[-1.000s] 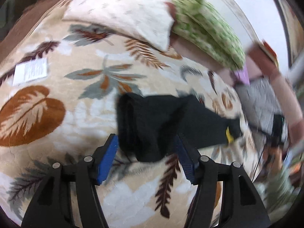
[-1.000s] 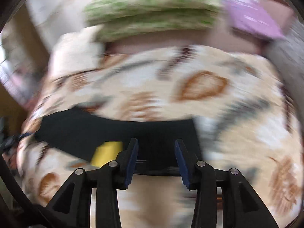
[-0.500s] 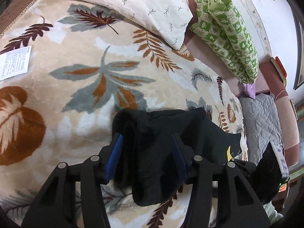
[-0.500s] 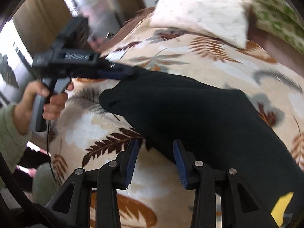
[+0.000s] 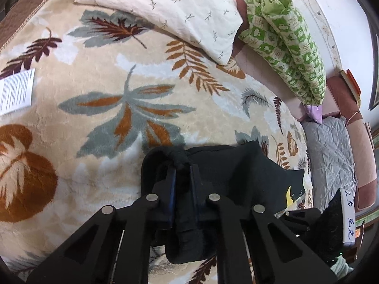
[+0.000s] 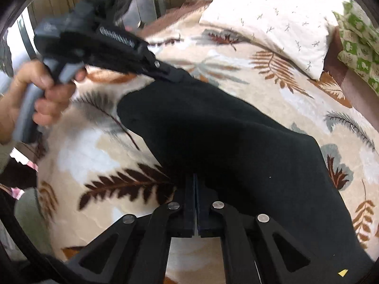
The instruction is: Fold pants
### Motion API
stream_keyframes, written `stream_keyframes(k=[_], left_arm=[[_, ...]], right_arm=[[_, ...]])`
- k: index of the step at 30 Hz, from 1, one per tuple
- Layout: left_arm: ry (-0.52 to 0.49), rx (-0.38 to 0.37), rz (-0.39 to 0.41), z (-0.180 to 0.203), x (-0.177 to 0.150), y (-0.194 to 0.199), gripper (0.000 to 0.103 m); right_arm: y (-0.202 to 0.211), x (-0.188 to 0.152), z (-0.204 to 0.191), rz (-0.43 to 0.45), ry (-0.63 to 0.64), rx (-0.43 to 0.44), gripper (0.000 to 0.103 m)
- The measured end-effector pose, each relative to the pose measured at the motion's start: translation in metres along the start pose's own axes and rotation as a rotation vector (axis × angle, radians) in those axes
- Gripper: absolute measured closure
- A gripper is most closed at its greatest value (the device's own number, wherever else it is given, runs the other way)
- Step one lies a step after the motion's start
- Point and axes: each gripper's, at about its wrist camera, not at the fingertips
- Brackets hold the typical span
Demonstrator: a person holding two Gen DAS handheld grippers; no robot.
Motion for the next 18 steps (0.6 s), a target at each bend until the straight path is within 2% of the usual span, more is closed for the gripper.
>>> stream_keyframes(k=[4, 7, 8, 10, 11, 17, 18], left_arm=[[-0.014, 0.003, 0.012, -0.002, 0.005, -0.001, 0.095], [0.006, 0.017, -0.012, -0.013, 0.006, -0.012, 0.095], [0.008, 0.011, -0.01, -0.014, 0.005, -0.012, 0.095], [0.011, 0.003, -0.004, -0.014, 0.005, -0.012, 0.095], [0.008, 0.003, -0.003, -0.013, 0.005, -0.012, 0.095], [0.004, -0.004, -0.011, -0.012, 0.007, -0.011, 0.095], [0.001, -0.004, -0.012, -0.011, 0.008, -0.011, 0.095]], right_arm=[[0.005, 0.001, -0.006, 0.012, 0.004, 0.033, 0.103], [-0.003, -0.001, -0.007, 0.003, 0.006, 0.037, 0.103], [-0.003, 0.0, -0.007, 0.016, 0.001, 0.036, 0.097], [-0.003, 0.002, -0.01, 0.038, 0.014, 0.039, 0.077], [-0.004, 0.003, -0.011, 0.041, 0.025, 0.039, 0.063], [-0.025, 0.007, -0.027, 0.026, 0.134, -0.059, 0.067], [-0.028, 0.006, -0.028, 0.02, 0.147, -0.077, 0.082]])
Point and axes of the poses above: each gripper's, at about its wrist camera, not at the fingertips, and y roughly against the way its jaws point, z to its right, x to its top, and after that the axes turned 11 degrees about z, right-handed
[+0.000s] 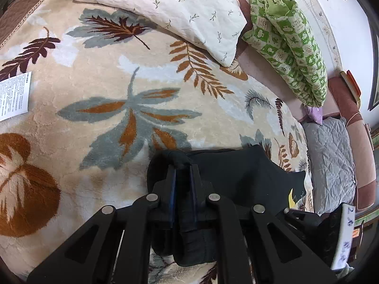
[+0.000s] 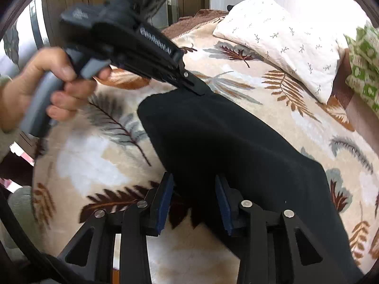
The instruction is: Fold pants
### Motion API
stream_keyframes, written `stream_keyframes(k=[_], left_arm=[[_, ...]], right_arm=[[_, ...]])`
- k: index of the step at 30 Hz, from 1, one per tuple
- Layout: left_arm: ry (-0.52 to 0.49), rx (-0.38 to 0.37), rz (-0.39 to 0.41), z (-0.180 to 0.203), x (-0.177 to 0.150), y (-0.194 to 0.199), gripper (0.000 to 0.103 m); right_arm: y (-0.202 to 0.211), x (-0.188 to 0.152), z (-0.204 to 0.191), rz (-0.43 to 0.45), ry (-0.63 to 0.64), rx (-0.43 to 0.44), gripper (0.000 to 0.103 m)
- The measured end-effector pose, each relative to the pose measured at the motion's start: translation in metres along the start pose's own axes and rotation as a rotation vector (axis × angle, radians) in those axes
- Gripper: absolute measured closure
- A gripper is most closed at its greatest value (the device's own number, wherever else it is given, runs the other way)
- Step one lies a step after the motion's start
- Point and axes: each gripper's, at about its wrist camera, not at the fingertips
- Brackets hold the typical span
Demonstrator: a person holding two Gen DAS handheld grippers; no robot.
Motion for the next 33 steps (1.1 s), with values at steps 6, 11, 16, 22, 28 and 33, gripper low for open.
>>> stream_keyframes(k=[6, 11, 16, 22, 28, 33], left_arm=[[-0.027, -0.005, 0.013, -0.001, -0.001, 0.006, 0.095], [0.0, 0.022, 0.001, -0.016, -0.014, -0.003, 0.094], [-0.04, 0.056, 0.004, -0.006, -0.009, 0.02, 0.094], [-0.116, 0.148, 0.083, 0.004, 0.007, 0.062, 0.094], [-0.168, 0.021, 0.079, 0.071, 0.01, 0.025, 0.094], [-0.265, -0.072, -0.04, 0.154, -0.014, -0.05, 0.094]], right_arm=[[0.012, 0.001, -0.001, 0.029, -0.055, 0.061, 0.101], [-0.01, -0.016, -0.002, -0.022, -0.096, 0.074, 0.1], [0.027, -0.013, 0.026, 0.067, -0.244, 0.125, 0.078], [0.096, -0.039, 0.119, 0.112, -0.381, 0.035, 0.065], [0.122, -0.082, 0.197, 0.097, -0.569, -0.129, 0.062], [0.096, -0.083, 0.19, 0.053, -0.575, -0.117, 0.065]])
Point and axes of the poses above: each gripper's, at about its wrist camera, not at the fingertips, and y roughly against the way its jaws point, z to its right, x to its top, and after that the axes turned 11 degrees about z, right-handed
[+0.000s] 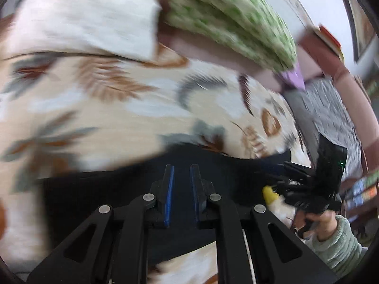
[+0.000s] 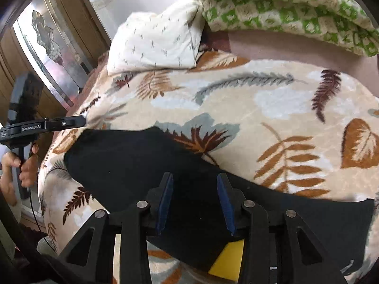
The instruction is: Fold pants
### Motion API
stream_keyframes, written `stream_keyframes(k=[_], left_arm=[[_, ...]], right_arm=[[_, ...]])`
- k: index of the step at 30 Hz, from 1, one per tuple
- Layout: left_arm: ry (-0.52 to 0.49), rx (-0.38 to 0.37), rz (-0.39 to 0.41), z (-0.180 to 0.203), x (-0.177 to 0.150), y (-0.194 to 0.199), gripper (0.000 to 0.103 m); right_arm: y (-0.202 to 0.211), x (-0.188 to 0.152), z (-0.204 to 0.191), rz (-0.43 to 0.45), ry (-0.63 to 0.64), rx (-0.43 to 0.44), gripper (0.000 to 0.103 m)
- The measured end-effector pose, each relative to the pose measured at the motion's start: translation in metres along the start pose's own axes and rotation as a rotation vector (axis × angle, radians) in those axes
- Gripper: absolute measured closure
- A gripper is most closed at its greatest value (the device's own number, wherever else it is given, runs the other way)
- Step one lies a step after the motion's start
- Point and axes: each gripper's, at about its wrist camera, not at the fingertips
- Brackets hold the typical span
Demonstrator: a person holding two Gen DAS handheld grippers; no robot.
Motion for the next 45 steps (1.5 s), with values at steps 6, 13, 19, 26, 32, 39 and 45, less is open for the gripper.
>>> stream_keyframes(k=[6, 13, 19, 26, 32, 39, 45], left_arm=[[-0.134, 0.034, -0.135, 0.028, -0.041, -0.049, 0.093], [-0.049, -0.037, -0.031, 0.017, -0.053, -0.023, 0.093], [-0.111, -0.127, -0.061, 0.05, -0.068, -0.031, 0.093], [0.05, -0.205, -0.063, 0.017, -0.091, -0.043, 0.095], [0.023, -0.199, -0.065, 0.019, -0.089, -0.043, 0.096], [0.025, -0.187, -0.064, 0.019, -0.091, -0.043, 0.1], [0.013, -0.149, -0.082, 0.027, -0.083, -0.038, 0.1]], right_arm=[[-0.02, -0.038, 0.004, -0.088, 0.041, -0.034, 0.069], [-0.009, 0.007, 0.014, -0.084, -0.013, 0.126, 0.065], [-0.068, 0.052, -0.002, -0.198, -0.014, 0.292, 0.067], [-0.117, 0.06, -0.017, -0.296, -0.064, 0.379, 0.07], [-0.129, 0.068, -0.036, -0.311, 0.015, 0.335, 0.1], [-0.152, 0.052, -0.026, -0.284, -0.01, 0.224, 0.102], [-0.103, 0.054, -0.007, -0.118, -0.114, 0.205, 0.069]])
Point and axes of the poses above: each gripper's, at about its wrist camera, not at the fingertips, and y roughly against the way its jaws point, z to its right, x to its top, and after that the axes turned 11 degrees about z, right-handed
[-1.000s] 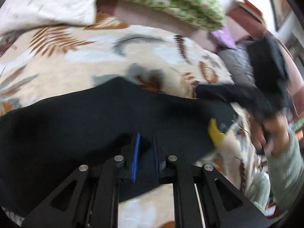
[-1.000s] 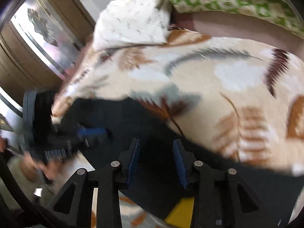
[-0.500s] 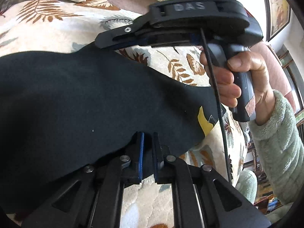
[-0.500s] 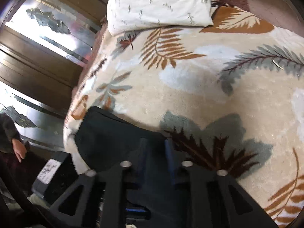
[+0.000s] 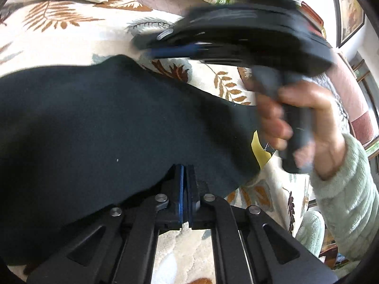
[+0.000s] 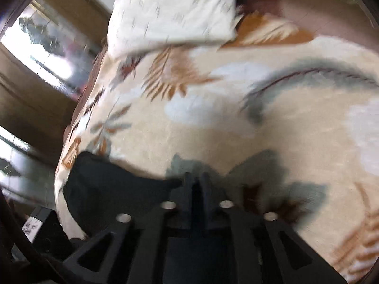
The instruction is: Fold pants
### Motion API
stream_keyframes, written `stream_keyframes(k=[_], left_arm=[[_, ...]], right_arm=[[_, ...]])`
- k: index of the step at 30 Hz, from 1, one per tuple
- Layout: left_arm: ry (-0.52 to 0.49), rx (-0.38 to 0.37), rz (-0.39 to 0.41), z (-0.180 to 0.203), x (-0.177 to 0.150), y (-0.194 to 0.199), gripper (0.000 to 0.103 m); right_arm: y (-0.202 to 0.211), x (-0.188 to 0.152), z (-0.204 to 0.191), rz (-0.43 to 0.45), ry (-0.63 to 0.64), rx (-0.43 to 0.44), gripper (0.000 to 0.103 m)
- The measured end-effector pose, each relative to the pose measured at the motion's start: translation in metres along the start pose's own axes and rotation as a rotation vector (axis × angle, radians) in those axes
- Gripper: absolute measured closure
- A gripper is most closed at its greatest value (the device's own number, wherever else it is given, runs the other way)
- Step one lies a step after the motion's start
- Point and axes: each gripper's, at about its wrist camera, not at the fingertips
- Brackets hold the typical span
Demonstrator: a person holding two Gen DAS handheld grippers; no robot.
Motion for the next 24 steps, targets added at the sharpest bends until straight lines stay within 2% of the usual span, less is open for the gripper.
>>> stream_keyframes(k=[4, 8, 12, 16, 19, 21, 23, 24], left_arm=[[-0.04, 0.032, 0.016, 0.023, 0.014, 0.01, 0.1], [-0.067, 0.017, 0.05, 0.052, 0.024, 0.014, 0.1], [-0.164, 0.006, 0.017, 0.099, 0.025, -0.008, 0.1], [-0.228, 0.023, -0.023, 0.123, 0.019, -0.046, 0.1], [-0.259, 0.083, -0.081, 0.12, 0.006, -0.077, 0.1], [-0.27, 0.091, -0.052, 0.117, -0.001, -0.079, 0.098], [-0.252, 0.089, -0.037, 0.117, 0.0, -0.073, 0.098], [-0.267, 0.102, -0.022, 0.122, 0.0, -0.069, 0.098]], right_arm=[[0.076, -0.015, 0.01, 0.076, 0.024, -0.047, 0.067], [0.156, -0.051, 0.054, 0.112, -0.039, -0.153, 0.065], [0.207, -0.083, 0.103, 0.133, -0.126, -0.251, 0.065], [0.23, -0.108, 0.145, 0.133, -0.199, -0.324, 0.065], [0.22, -0.122, 0.166, 0.086, -0.222, -0.336, 0.069], [0.214, -0.127, 0.174, 0.074, -0.219, -0.325, 0.081], [0.225, -0.124, 0.176, 0.091, -0.235, -0.28, 0.082], [0.232, -0.124, 0.177, 0.105, -0.24, -0.264, 0.078]])
Point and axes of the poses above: each gripper's, at about its wrist camera, not at the fingertips, and y roughly against the way its jaws point, z to its right, x to its top, and after that the axes turned 11 degrees about z, right-handed
